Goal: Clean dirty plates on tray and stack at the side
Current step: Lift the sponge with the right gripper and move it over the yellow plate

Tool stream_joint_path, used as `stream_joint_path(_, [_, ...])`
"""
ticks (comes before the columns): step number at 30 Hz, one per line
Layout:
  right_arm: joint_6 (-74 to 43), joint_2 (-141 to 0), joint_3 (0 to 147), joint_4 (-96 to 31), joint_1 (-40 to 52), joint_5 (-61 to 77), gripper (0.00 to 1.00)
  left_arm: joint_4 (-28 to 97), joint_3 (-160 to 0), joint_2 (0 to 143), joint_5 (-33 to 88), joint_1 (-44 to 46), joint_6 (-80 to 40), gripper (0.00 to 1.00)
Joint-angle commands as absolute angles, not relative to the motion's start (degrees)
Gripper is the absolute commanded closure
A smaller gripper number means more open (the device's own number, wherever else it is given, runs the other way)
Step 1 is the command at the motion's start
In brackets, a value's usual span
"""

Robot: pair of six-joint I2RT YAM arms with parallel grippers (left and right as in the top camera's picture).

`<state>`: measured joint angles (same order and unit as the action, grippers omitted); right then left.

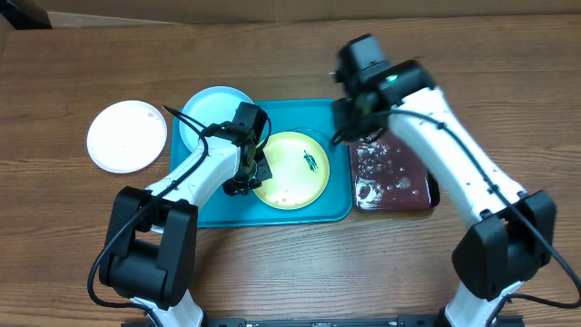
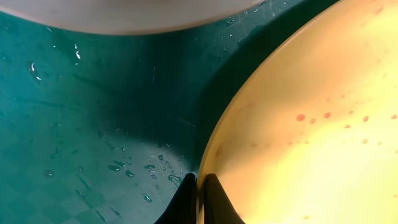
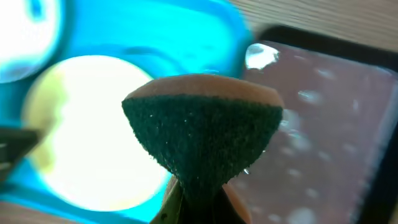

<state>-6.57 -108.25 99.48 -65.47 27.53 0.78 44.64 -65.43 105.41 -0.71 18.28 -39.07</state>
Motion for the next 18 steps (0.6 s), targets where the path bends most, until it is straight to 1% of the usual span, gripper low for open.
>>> stream_joint_path(1, [-6.1, -106.8, 100.2, -63.6, 32.9, 0.3, 0.96, 45.1, -65.3, 106.5, -3.4, 18.0, -40.3, 0.96])
stream_joint_path(6, [-8.5, -106.9, 96.6, -60.2, 38.0, -11.7, 0.96, 45.2, -65.3, 106.5, -3.4, 18.0, -40.2, 0.96])
stream_joint_path(8, [-9.4, -106.9, 94.4, -58.6, 39.1, -13.9, 0.96, 45.2, -65.3, 106.5, -3.4, 18.0, -40.2, 0.96])
stream_joint_path(18, [-11.0, -107.1, 84.0, -48.0, 39.6, -14.3, 0.96, 45.1, -65.3, 106.5, -3.4, 18.0, -40.3, 0.96])
